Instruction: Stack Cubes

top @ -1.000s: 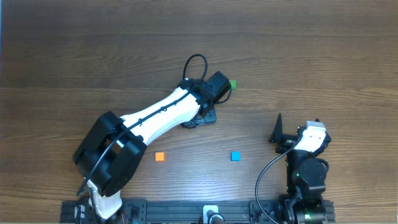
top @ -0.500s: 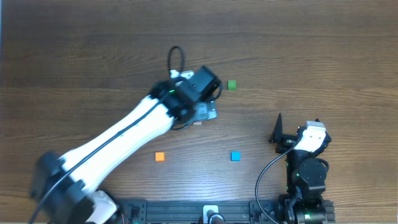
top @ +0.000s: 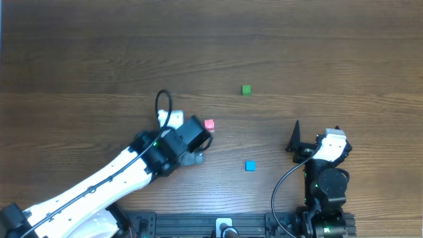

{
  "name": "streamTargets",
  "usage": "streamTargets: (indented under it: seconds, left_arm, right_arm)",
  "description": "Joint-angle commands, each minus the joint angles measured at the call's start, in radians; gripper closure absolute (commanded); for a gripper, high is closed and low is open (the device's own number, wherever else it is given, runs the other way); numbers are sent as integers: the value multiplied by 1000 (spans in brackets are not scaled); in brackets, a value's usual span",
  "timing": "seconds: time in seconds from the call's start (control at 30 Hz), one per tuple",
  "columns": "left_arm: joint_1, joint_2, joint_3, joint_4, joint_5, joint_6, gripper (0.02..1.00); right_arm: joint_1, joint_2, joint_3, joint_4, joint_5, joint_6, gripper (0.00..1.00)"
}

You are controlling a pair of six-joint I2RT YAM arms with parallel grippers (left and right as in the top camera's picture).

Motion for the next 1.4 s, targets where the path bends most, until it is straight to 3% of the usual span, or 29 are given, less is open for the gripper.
streamTargets:
  seconds: [0.03, 0.37, 0.8, 1.4]
  left_arm:
    - [44, -37, -123, 64, 19, -16, 84]
    - [58, 13, -269, 226, 53, -7, 139]
    - [58, 101, -273, 254, 111, 45, 183]
    - [58, 117, -273, 254, 111, 45, 612]
  right_arm:
    - [-5, -7, -8, 1, 9, -7, 7]
    - [-5, -6, -8, 1, 9, -8, 7]
    - [-5, -6, -8, 1, 10, -8, 7]
    - [-5, -6, -8, 1, 10, -7, 9]
